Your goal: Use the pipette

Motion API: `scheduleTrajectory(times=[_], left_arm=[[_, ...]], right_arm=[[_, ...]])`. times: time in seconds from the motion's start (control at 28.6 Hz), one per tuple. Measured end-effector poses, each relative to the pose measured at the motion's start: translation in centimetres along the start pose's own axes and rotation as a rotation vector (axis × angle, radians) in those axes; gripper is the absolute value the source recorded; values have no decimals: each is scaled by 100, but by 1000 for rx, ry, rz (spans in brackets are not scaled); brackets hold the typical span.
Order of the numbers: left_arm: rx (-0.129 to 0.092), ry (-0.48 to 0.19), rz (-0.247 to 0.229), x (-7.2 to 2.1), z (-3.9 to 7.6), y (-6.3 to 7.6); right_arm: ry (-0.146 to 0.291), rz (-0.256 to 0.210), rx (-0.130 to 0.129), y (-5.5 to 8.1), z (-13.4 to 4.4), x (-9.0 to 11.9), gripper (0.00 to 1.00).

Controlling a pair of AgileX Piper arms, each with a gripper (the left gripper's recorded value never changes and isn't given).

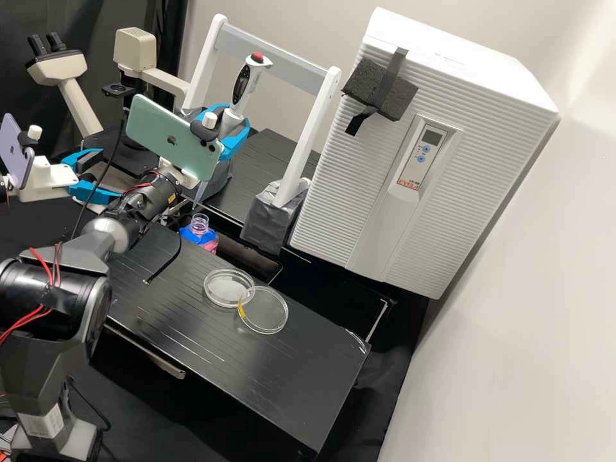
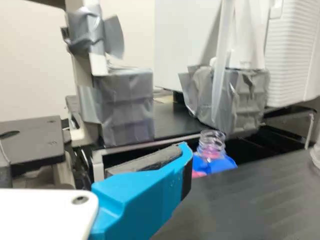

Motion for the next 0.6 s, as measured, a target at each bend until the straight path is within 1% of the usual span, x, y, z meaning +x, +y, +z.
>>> scheduleTrajectory(times=[0.07, 0.14, 0.18, 0.32, 0.35, 0.6], left_arm=[[0, -5, -11, 2, 8, -31], [-6, -12, -20, 8, 16, -54], [0, -20, -27, 7, 20, -67], [-6, -16, -49, -13, 22, -129], [-1, -20, -54, -21, 24, -141], [-6, -18, -63, -35, 18, -162]], right_arm=[[5, 15, -5, -9, 19, -8, 0], [9, 33, -11, -24, 46, -17, 0], [13, 42, -13, -27, 51, -22, 0], [15, 49, -23, -102, 95, -13, 0], [14, 49, -26, -114, 107, -9, 0], [-10, 10, -46, -267, 217, -56, 0]])
